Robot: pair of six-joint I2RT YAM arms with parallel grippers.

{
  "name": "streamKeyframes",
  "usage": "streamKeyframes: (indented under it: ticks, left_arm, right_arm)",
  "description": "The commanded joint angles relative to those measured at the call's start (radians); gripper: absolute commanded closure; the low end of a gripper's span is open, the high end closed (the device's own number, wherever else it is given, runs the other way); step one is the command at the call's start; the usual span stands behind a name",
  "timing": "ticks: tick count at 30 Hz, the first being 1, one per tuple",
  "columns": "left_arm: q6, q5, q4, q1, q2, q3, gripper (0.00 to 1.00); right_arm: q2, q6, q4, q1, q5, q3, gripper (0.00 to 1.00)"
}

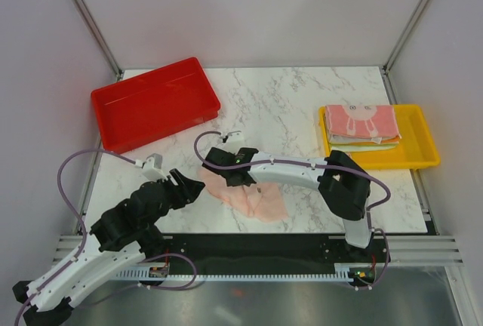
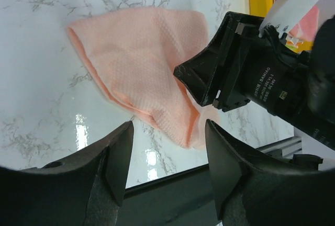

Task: Fold and stack the towels
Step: Flatten out the crumpled towel

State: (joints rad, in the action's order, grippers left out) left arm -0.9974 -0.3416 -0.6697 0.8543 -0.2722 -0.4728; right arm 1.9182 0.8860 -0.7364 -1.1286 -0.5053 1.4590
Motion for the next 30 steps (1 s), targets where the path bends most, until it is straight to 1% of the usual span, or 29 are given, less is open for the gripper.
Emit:
streamKeyframes:
  ticks: [1, 7, 10, 13, 14, 15, 20, 27, 28, 29, 30]
  left_arm:
    - [-0.035, -0.068, -0.039, 0.0, 0.002, -0.046, 0.36]
    - [-0.026, -0.083, -0.056, 0.0, 0.03, -0.061, 0.35]
    - [-0.023, -0.089, -0.065, 0.0, 0.045, -0.063, 0.35]
    - [-0.024, -0.094, -0.071, 0.002, 0.051, -0.061, 0.35]
    - [-0.027, -0.096, -0.073, 0.002, 0.051, -0.059, 0.35]
    - [-0.029, -0.094, -0.074, 0.002, 0.051, -0.059, 0.35]
    - [-0.027, -0.099, -0.073, 0.002, 0.045, -0.063, 0.35]
    - [-0.029, -0.094, -0.071, 0.0, 0.037, -0.059, 0.35]
    - [-0.026, -0.093, -0.071, 0.0, 0.036, -0.059, 0.34]
    - [-0.021, -0.088, -0.07, 0.0, 0.033, -0.059, 0.34]
    - [-0.012, -0.085, -0.067, 0.002, 0.03, -0.058, 0.34]
  right_arm:
    - [0.051, 0.007, -0.115, -0.005, -0.093, 0.053, 0.56]
    - [0.129, 0.016, -0.176, -0.023, -0.145, 0.103, 0.57]
    - [0.142, 0.024, -0.212, -0.025, -0.177, 0.112, 0.57]
    - [0.14, 0.024, -0.221, -0.025, -0.213, 0.107, 0.6]
    - [0.142, 0.024, -0.233, -0.023, -0.229, 0.109, 0.63]
    - [0.142, 0.024, -0.241, -0.025, -0.237, 0.116, 0.64]
    - [0.142, 0.028, -0.279, -0.025, -0.28, 0.127, 0.65]
    - [0.137, 0.021, -0.287, -0.008, -0.28, 0.101, 0.64]
    - [0.124, 0.005, -0.284, -0.005, -0.274, 0.1, 0.62]
    - [0.108, -0.04, -0.265, 0.001, -0.26, 0.097, 0.56]
    - [0.091, -0.086, -0.227, 0.007, -0.237, 0.09, 0.54]
